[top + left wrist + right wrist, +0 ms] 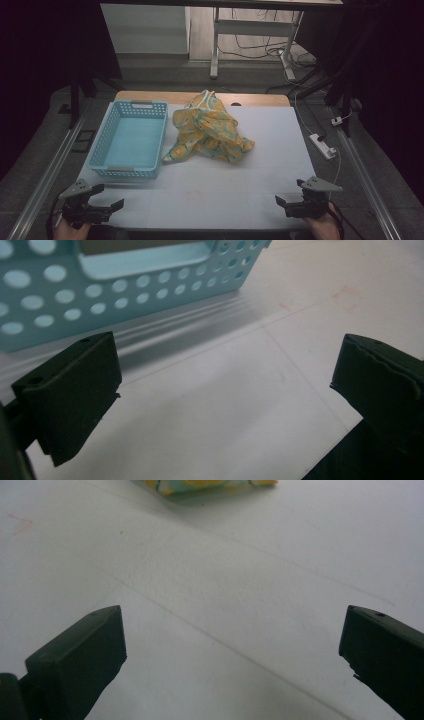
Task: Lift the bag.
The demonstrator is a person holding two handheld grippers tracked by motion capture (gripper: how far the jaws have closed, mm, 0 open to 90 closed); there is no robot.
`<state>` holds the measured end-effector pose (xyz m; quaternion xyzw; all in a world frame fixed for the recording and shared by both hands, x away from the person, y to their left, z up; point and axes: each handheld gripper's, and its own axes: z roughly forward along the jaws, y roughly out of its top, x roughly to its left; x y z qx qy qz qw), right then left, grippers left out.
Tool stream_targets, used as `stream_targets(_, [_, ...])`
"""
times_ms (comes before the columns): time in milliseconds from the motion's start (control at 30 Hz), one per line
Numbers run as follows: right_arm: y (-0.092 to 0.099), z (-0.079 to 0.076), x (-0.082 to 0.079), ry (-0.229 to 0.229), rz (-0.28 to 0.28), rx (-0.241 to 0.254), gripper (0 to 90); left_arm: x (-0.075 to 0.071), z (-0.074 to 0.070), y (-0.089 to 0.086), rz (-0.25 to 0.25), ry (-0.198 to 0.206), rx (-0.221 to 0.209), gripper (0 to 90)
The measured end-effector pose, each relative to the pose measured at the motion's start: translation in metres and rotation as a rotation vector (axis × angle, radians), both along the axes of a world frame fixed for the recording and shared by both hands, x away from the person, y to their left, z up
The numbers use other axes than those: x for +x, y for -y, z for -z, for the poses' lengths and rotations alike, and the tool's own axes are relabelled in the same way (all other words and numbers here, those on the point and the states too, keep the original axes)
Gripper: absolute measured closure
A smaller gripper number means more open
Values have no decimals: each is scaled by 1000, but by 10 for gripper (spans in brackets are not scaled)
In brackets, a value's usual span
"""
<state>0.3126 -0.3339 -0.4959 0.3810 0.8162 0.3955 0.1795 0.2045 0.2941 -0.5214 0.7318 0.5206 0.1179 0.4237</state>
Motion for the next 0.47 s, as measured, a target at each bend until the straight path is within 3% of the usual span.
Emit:
stream_targets(133, [5, 4, -4, -43, 4, -3, 0, -2, 3, -4, -9, -19, 4, 0])
stream_targets(467, [5, 5, -6, -77, -8, -31, 0, -3, 4, -5, -18, -47, 6, 0])
